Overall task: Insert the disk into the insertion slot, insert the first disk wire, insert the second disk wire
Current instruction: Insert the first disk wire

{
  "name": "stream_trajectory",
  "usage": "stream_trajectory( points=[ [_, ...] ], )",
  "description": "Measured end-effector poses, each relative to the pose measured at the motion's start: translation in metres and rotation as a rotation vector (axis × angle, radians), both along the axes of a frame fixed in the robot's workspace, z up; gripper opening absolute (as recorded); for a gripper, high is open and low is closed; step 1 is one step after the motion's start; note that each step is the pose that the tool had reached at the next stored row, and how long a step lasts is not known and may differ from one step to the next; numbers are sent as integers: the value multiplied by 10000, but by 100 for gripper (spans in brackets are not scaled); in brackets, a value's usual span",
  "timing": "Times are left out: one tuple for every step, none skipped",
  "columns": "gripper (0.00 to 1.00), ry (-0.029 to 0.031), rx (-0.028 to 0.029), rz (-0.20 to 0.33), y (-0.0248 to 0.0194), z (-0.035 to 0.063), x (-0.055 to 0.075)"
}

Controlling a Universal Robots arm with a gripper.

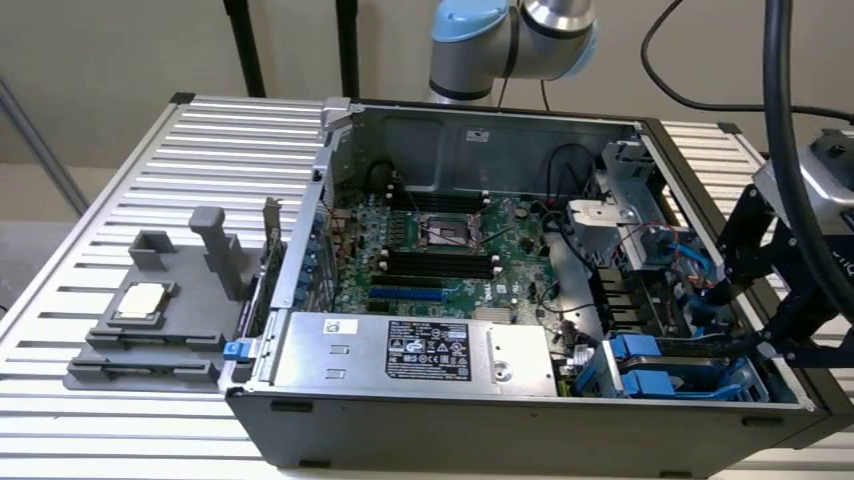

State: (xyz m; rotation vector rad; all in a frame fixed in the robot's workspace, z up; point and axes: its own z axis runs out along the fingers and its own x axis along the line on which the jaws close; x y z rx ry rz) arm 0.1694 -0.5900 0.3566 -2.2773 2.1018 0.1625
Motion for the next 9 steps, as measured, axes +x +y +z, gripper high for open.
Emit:
stream_trajectory(
  points=[
    [51,16,19,0,-9,-7,14],
    [51,41,29,0,-21,-17,24],
    [51,64,36,2,-35,-28,31],
    [51,84,43,6,-46,-39,37],
    [51,103,49,12,-55,-50,43],
    [51,118,58,22,-62,-61,47],
    [51,126,70,34,-66,-69,51],
    [51,130,89,53,-67,-75,54],
    [51,133,112,79,-67,-82,57]
  ],
)
